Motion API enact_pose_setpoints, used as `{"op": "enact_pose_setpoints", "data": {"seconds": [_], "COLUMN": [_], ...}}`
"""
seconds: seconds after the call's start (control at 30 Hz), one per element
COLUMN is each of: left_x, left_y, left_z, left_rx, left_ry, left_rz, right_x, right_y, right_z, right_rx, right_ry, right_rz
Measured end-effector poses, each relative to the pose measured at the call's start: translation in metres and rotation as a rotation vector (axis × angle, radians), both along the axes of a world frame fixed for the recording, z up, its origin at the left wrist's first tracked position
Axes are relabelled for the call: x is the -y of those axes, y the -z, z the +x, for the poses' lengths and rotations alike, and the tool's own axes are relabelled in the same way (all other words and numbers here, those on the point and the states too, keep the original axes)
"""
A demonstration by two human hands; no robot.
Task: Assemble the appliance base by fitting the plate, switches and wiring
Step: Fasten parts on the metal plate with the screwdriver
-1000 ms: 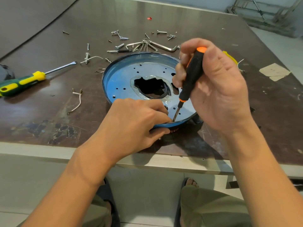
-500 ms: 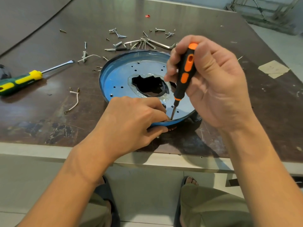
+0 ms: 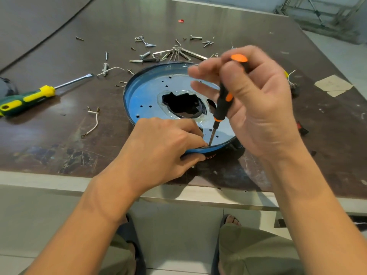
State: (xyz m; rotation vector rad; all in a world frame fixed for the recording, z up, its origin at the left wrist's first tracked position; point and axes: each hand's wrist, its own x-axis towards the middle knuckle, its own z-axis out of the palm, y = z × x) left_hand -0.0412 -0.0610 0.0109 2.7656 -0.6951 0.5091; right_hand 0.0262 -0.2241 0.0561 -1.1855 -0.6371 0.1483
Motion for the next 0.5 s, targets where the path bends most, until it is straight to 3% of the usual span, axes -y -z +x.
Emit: {"op": "enact_pose_setpoints", "data": {"seconds": [0.17,0.3,0.5], "left_x": [0.0,0.0,0.001], "left_y": [0.0,-0.001,0.001], "left_z": [0.0,0.0,0.001], "left_rx": [0.001,-0.002,0.016], "left_ry": [0.006,0.005,-0.004], "left_rz": [-0.011,-0.007,0.007], "right_x": [-0.002,0.006,-0.005], "right_y": [0.0,0.001,0.006], "right_z": [0.004,0.006,0.0], "right_rx": [-0.011,-0.107,0.066], "right_ry": [0.108,-0.013,0.028], "right_rz": [0.034,0.065,0.003]}}
